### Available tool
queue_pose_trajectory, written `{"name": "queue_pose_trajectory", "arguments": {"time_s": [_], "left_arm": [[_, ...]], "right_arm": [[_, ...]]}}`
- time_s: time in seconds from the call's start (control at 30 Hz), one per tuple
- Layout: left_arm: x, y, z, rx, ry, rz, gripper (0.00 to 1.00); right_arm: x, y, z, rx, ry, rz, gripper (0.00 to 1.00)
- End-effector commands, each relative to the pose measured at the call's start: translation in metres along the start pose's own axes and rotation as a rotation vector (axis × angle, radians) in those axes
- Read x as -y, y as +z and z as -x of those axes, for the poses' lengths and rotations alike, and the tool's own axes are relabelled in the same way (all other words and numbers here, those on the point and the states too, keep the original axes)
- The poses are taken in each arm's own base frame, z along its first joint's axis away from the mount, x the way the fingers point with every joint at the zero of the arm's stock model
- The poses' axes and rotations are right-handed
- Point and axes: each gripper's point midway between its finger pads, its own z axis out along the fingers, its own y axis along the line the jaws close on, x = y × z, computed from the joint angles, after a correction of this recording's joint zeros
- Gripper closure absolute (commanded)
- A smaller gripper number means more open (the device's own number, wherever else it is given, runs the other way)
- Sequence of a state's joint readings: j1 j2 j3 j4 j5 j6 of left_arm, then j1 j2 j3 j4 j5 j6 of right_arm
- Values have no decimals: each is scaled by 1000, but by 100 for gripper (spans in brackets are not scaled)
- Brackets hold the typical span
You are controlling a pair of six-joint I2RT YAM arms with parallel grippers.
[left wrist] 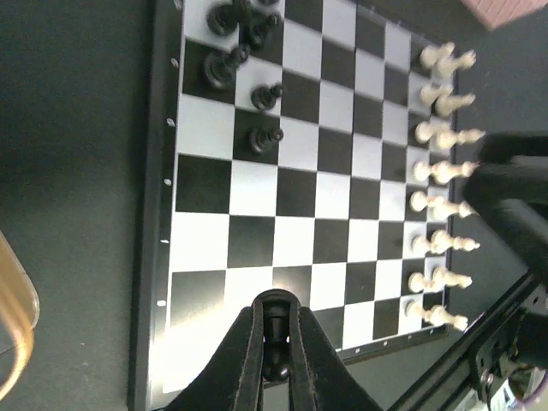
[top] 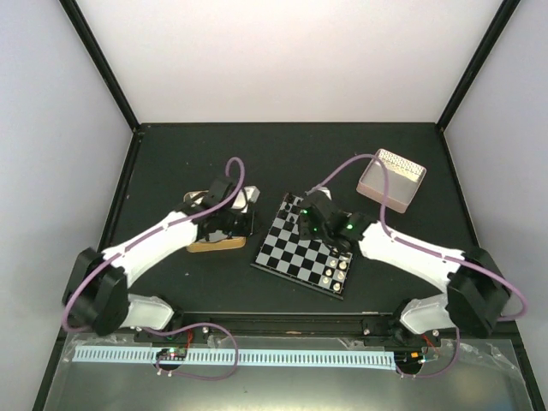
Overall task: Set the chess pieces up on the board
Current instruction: Place the chess piece on the chessboard.
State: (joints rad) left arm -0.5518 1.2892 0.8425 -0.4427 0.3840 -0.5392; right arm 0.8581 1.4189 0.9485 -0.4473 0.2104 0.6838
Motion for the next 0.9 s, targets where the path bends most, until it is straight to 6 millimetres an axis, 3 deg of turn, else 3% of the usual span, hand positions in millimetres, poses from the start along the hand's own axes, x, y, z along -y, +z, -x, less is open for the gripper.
{"name": "queue_pose_trajectory", "arguments": {"time_s": [0.0,0.2,0.47,0.87], "left_arm": [[3,19,-20,-200,48,78,99],[-2,49,-33,-390,95,190,98],[4,80,-34,-490,115,227,95],[-5,102,-22,-518,123,296,93]], "right_arm": [[33,-10,-2,78,139,-59,61],[52,-19,-8,126,177,-85,61],[63,-21,-8,148,189,-115,62],[71,-24,-8,158,190,-145,62]]}}
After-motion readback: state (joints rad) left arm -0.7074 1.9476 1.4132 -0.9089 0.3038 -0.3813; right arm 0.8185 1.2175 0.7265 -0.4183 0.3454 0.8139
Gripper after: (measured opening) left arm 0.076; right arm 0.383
